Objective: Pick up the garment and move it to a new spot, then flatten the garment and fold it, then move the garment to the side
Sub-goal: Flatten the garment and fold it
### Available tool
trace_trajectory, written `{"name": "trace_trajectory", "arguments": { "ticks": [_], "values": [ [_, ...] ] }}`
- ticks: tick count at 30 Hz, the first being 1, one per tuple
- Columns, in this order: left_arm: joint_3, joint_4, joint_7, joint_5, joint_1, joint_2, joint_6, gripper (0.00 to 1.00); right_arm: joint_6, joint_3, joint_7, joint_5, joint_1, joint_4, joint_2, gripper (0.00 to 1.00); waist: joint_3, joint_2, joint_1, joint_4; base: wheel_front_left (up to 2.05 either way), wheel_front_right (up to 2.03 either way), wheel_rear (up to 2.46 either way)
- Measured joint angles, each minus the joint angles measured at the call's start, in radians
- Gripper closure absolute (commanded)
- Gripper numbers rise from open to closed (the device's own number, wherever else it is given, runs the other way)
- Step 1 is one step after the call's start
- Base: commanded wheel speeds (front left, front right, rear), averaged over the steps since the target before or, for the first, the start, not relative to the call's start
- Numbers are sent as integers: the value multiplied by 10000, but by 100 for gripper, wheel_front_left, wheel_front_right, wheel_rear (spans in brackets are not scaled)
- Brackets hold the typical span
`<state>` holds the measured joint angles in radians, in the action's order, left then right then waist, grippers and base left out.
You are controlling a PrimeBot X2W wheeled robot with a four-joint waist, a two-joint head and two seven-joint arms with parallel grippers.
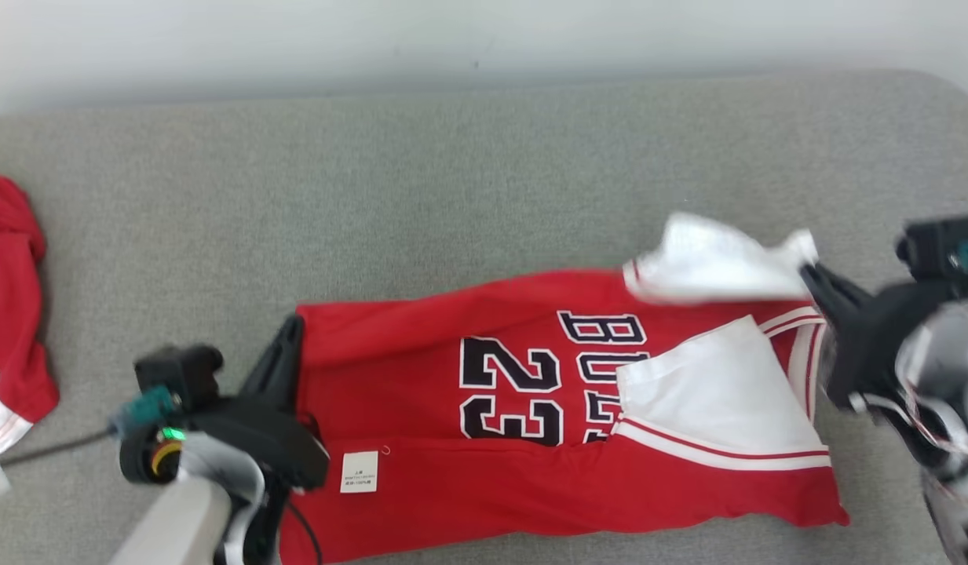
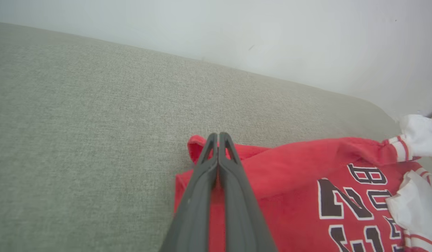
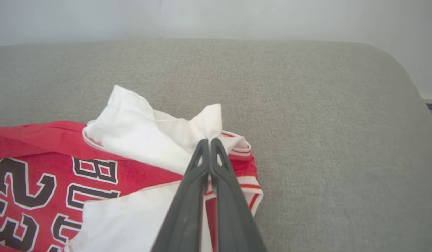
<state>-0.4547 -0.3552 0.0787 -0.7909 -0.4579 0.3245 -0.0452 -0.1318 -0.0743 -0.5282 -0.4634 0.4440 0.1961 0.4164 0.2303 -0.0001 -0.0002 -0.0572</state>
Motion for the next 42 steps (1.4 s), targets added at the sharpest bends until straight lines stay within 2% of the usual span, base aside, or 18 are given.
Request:
{"name": "trace_trajectory", "arguments": {
  "ticks": [5, 10, 15, 20, 21, 22, 23, 24, 25, 26, 27, 28, 29, 34, 37, 39, 42],
  "values": [
    [-59, -105, 600, 56, 633, -230, -157, 100, 0, 798, -1083, -309, -1910, -1854, 263, 100, -431, -1, -1, -106, 0, 0, 0],
    [-67, -533, 779, -2, 972, -362, -257, 100, 0, 1225, -1825, -412, -2949, -2857, 167, 100, -762, -1, -1, -216, 0, 0, 0],
    [-27, -976, 911, -38, 1106, -420, -372, 100, 0, 1037, -2010, -261, -3161, -3047, 174, 100, -925, 0, 0, -348, 0, 0, 0],
    [29, -1114, 1064, -104, 1228, -554, -520, 100, 0, 709, -1871, -190, -3163, -2727, 259, 100, -990, 1, 1, -325, 0, 0, 0],
    [17, -1116, 1091, -109, 1324, -583, -520, 100, 0, 646, -1829, -188, -3171, -2658, 278, 94, -1005, 1, 1, -300, 0, 0, 0],
    [-13, -1120, 1089, -115, 1420, -596, -520, 100, 0, 602, -1804, -192, -3174, -2589, 291, 83, -1020, 1, 1, -271, 0, 0, 0],
    [-31, -1120, 1093, -117, 1516, -604, -520, 100, 0, 571, -1797, -207, -3196, -2512, 293, 80, -1041, 0, 1, -245, 0, 0, 0],
    [-40, -1114, 1124, -123, 1592, -602, -520, 100, 0, 516, -1770, -207, -3224, -2470, 303, 65, -1061, 1, 1, -217, 0, 0, 0],
    [-58, -1112, 1131, -142, 1666, -604, -518, 100, 0, 506, -1710, -207, -3260, -2433, 313, 0, -1081, 1, 1, -191, 0, 0, 0],
    [-117, -1120, 1129, -144, 1728, -612, -510, 100, 0, 548, -1672, -209, -3276, -2360, 309, 0, -1104, 0, 1, -165, 0, 0, 0],
    [-169, -1116, 1129, -144, 1776, -639, -497, 71, 0, 589, -1666, -196, -3289, -2301, 318, 0, -1125, 1, 1, -138, 0, 0, 0],
    [-245, -1112, 1131, -127, 1812, -652, -416, 18, 0, 608, -1655, -190, -3328, -2266, 336, 0, -1151, 1, 2, -112, 0, 0, 0],
    [-290, -1120, 1129, -127, 1848, -683, -416, 0, 0, 625, -1574, -188, -3393, -2255, 337, 0, -1180, 1, 3, -87, 0, 0, 0],
    [-426, -1076, 1298, 48, 2148, -656, -483, 0, 0, 771, -1546, -213, -3788, -2479, 336, 0, -1405, 1, 3, -1, 0, 0, 0],
    [-263, -625, 1678, 439, 2631, -437, -610, 0, 0, 1476, -1256, -226, -4132, -2809, 94, 0, -1587, 0, 2, 42, 0, 0, 0],
    [31, 21, 1802, 874, 2959, -295, -700, 0, 0, 2178, -1016, -119, -4419, -3016, -330, 0, -1695, 0, 2, 93, 0, 0, 0],
    [932, 1655, 1839, 2098, 3505, -245, -788, 0, 0, 3218, -888, 320, -4857, -3166, -1152, 0, -1792, 0, 2, 231, 0, 0, 0]
  ]
}}
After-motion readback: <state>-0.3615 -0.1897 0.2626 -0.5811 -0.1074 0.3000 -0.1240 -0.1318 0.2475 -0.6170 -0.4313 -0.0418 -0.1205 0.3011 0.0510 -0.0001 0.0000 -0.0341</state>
